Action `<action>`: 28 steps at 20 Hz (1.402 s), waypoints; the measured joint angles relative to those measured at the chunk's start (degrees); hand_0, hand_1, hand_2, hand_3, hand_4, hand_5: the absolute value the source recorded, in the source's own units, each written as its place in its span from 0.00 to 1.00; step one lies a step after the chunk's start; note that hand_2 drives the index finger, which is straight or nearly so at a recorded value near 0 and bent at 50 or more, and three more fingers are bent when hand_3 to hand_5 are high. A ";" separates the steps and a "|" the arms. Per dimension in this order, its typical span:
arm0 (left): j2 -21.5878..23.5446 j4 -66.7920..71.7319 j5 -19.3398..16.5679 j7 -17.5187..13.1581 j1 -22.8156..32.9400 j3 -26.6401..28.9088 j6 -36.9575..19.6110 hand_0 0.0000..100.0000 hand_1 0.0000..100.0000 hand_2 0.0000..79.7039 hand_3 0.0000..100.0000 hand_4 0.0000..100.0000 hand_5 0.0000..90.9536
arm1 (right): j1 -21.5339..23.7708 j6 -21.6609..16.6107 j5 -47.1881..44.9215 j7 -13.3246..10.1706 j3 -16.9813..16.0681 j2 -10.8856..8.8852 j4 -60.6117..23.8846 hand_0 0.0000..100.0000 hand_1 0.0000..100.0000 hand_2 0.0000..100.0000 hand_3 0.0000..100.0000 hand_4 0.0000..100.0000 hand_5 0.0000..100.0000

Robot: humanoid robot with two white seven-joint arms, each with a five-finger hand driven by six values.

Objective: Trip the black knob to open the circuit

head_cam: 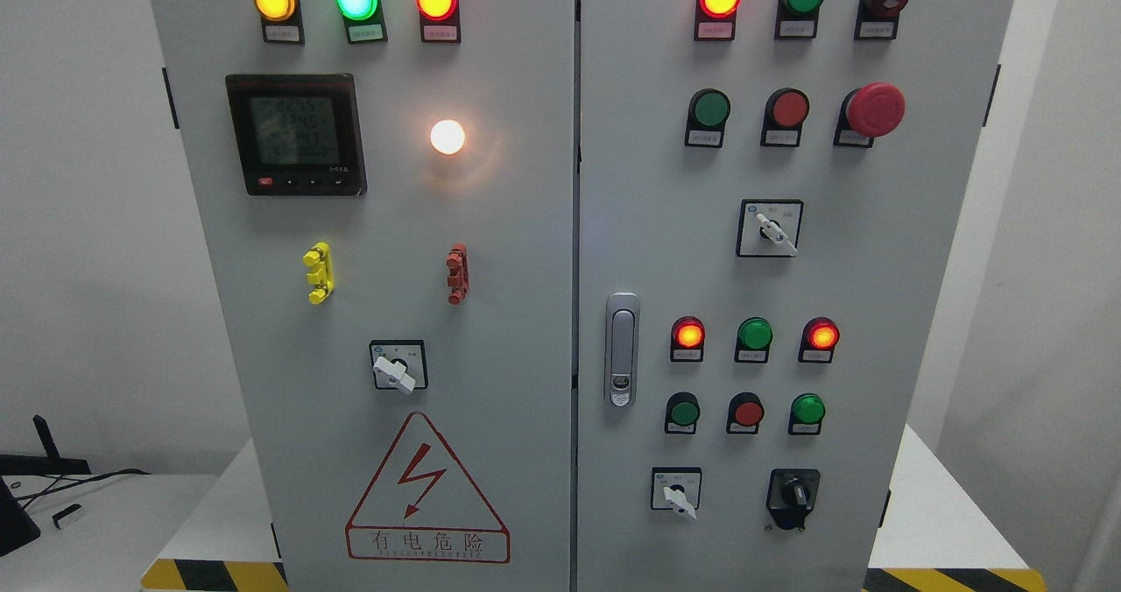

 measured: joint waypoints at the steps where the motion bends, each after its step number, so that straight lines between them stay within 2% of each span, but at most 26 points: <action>1: 0.00 0.00 0.00 0.00 0.00 0.00 0.00 0.12 0.39 0.00 0.00 0.00 0.00 | -0.43 0.68 0.28 -0.05 0.07 0.24 0.16 0.24 0.81 0.44 0.74 0.81 0.94; 19: -0.01 0.01 0.00 0.00 0.00 0.00 -0.01 0.12 0.39 0.00 0.00 0.00 0.00 | -9.50 5.97 1.51 -0.39 2.02 2.51 5.21 0.28 0.79 0.42 0.72 0.80 0.94; 28: -0.01 0.01 0.00 0.00 0.00 0.00 -0.01 0.12 0.39 0.00 0.00 0.00 0.00 | -14.84 6.50 1.51 -0.23 2.39 2.94 9.19 0.27 0.80 0.41 0.71 0.79 0.94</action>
